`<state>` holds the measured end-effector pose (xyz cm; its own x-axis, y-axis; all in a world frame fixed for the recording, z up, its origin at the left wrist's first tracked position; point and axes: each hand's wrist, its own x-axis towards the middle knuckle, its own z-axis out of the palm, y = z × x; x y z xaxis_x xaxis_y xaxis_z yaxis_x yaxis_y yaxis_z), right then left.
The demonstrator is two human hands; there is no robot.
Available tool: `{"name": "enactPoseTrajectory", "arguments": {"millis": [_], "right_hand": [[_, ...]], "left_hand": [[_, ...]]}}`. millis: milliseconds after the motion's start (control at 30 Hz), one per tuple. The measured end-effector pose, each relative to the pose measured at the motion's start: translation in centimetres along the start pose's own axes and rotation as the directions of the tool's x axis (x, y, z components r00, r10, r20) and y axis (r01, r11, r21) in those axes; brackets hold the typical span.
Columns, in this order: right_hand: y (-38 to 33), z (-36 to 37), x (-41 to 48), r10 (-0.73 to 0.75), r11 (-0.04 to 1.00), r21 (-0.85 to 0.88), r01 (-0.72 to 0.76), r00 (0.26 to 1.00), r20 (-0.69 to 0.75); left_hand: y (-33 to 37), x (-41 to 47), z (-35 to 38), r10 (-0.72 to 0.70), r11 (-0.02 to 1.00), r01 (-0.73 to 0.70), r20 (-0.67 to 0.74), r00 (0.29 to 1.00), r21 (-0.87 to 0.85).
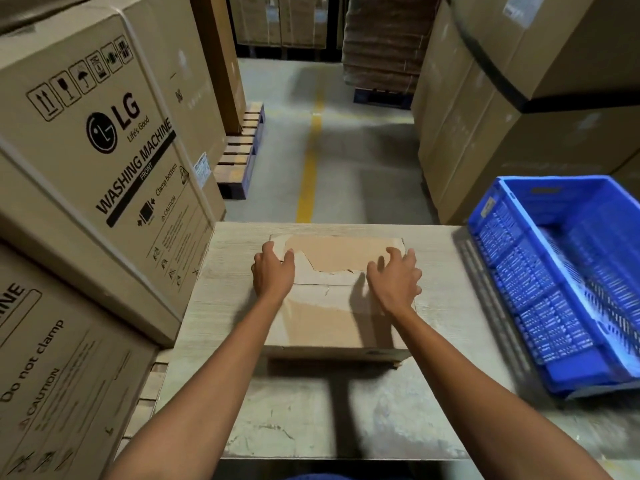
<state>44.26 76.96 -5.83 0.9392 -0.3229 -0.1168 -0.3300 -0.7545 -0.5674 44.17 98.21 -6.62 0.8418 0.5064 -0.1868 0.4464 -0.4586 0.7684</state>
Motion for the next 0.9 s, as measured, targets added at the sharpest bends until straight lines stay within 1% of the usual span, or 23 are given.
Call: {"name": "enactPoseTrajectory", "arguments": {"millis": [100,167,233,300,400,467,600,733,800,900], "right_hand": [[-0.5,-0.8,-0.2,-0.001,0.997,0.082,0.01,0.994,-0.107],[-1.2,-1.8,0.1,0.027,0.987,0.163,-0.003,0.99,-0.141],[-1.8,-2.7,0.4,0.048,0.979,0.203,-0.015,0.986,-0.16],[-2.0,-3.2,0.6,0.031,0.979,0.205,0.008,0.983,-0.182],[-1.5,-3.5,0.6,-0.038,0.977,0.195,0.089,0.967,-0.251],[-1.2,-3.6,0.7,-0.063,0.967,0.216,0.133,0.951,-0.302],[-0.4,-3.6,0.5,-0.051,0.935,0.307,0.176,0.925,-0.377],[0.5,-3.6,0.5,-0.049,0.891,0.383,0.243,0.891,-0.451],[0.7,-3.7,0.6,-0.041,0.874,0.413,0.256,0.886,-0.462],[1.1,-3.7,0.8,-0.041,0.875,0.409,0.257,0.883,-0.468]], "left_hand": [[1.3,-0.9,-0.4,0.055,0.997,-0.06,-0.085,0.995,-0.058],[2.0,-1.1,-0.7,0.082,0.993,-0.093,-0.152,0.985,-0.068],[2.4,-1.0,-0.9,0.079,0.991,-0.099,-0.199,0.977,-0.091],[2.7,-0.7,-1.2,0.05,0.988,-0.08,-0.222,0.974,-0.131],[3.0,-0.7,-1.6,0.011,0.974,-0.066,-0.245,0.969,-0.217],[3.3,-1.1,-1.8,0.01,0.959,-0.086,-0.274,0.962,-0.269],[3.3,-1.7,-1.9,0.014,0.919,-0.144,-0.333,0.943,-0.368],[3.1,-2.2,-2.4,0.02,0.904,-0.171,-0.359,0.933,-0.393],[3.3,-2.6,-2.5,0.027,0.895,-0.188,-0.374,0.927,-0.403],[3.2,-3.1,-2.5,0.048,0.877,-0.229,-0.397,0.916,-0.423]]}}
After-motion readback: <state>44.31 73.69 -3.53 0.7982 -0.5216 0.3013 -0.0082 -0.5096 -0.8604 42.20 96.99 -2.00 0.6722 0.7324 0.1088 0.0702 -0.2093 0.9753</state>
